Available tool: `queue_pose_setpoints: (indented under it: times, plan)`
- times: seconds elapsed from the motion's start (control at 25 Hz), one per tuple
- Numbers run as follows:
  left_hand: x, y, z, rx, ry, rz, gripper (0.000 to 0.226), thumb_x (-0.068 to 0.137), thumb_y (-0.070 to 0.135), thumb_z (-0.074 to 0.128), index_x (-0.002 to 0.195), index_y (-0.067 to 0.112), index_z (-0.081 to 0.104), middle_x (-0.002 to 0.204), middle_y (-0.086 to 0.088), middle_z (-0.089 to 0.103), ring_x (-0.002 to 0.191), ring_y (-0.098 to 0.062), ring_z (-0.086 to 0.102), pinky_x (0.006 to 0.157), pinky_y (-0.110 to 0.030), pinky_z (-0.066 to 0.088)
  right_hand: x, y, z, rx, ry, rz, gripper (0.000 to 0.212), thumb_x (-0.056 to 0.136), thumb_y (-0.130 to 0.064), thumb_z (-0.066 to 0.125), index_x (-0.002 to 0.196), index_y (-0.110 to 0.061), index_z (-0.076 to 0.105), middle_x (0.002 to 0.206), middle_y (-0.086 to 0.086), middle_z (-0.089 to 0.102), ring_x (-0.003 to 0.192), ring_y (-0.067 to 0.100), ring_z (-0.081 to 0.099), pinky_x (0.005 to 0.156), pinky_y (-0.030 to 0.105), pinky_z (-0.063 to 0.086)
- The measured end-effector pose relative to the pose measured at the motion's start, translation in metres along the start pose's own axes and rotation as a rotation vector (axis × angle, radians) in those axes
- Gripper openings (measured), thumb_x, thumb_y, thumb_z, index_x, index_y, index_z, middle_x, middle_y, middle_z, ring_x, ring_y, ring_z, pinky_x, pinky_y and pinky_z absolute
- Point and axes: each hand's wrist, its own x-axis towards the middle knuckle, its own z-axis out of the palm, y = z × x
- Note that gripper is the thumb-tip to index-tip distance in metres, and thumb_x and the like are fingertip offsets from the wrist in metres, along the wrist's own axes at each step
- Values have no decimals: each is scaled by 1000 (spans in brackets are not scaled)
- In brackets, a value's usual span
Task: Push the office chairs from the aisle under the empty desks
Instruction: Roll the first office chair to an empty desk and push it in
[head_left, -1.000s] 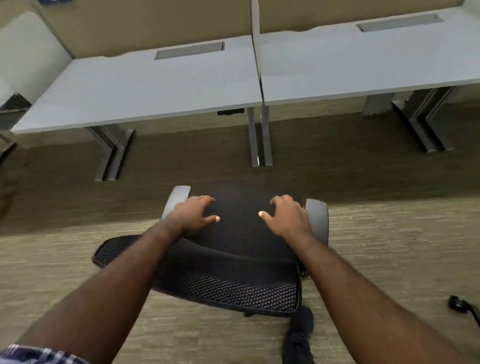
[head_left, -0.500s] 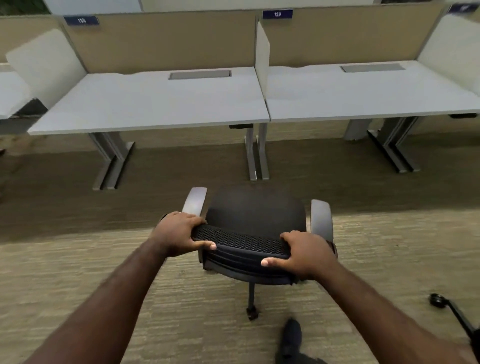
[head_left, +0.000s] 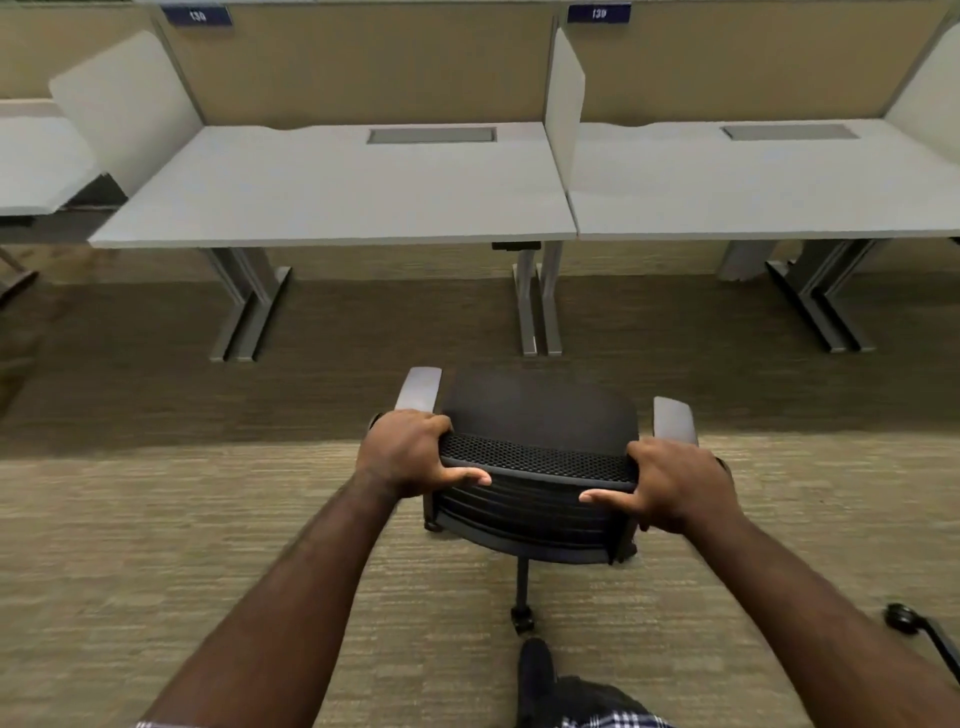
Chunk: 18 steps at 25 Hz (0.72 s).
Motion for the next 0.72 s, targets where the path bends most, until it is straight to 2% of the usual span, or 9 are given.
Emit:
queue_pose_setpoints:
  times: [0.16, 0.4, 0.52, 0.6, 0.72]
  plan:
    - [12, -18, 7, -2, 55, -21, 85, 54, 107, 27, 71, 29, 56, 70, 10, 62, 64, -10, 47, 58, -29, 34, 26, -6, -1, -7, 5, -28, 85, 49, -109, 8, 72, -33, 39, 73, -12, 46, 67, 11, 47, 54, 29, 30]
    - [43, -52, 12, 4, 77, -93, 89, 52, 108, 25, 72, 28, 59, 68, 9, 61, 64, -13, 56, 57, -29, 38, 97, -8, -3, -16, -7, -94, 96, 49, -108, 9, 83, -29, 50, 81, -9, 52, 75, 13, 52, 63, 31, 42]
    - [53, -70, 14, -8, 69, -139, 90, 52, 108, 26, 71, 27, 60, 67, 8, 61, 64, -15, 59, 57, -29, 43, 132, -14, 1, -17, 9, -145, 95, 52, -108, 10, 84, -29, 52, 80, -9, 52, 75, 14, 55, 66, 34, 49]
    - [63, -83, 12, -41, 66, -187, 92, 53, 108, 25, 73, 26, 63, 68, 8, 62, 66, -14, 59, 59, -29, 45, 162, -18, 0, -29, 21, -184, 93, 53, -107, 11, 83, -29, 50, 79, -8, 51, 75, 16, 56, 66, 34, 48]
    - [75, -104, 9, -151, 118, -330, 89, 64, 102, 16, 74, 28, 64, 66, 11, 59, 66, -13, 58, 51, -25, 35, 203, -24, -1, -47, 21, -229, 92, 53, -107, 11, 82, -29, 51, 82, -7, 57, 78, 17, 59, 66, 34, 48]
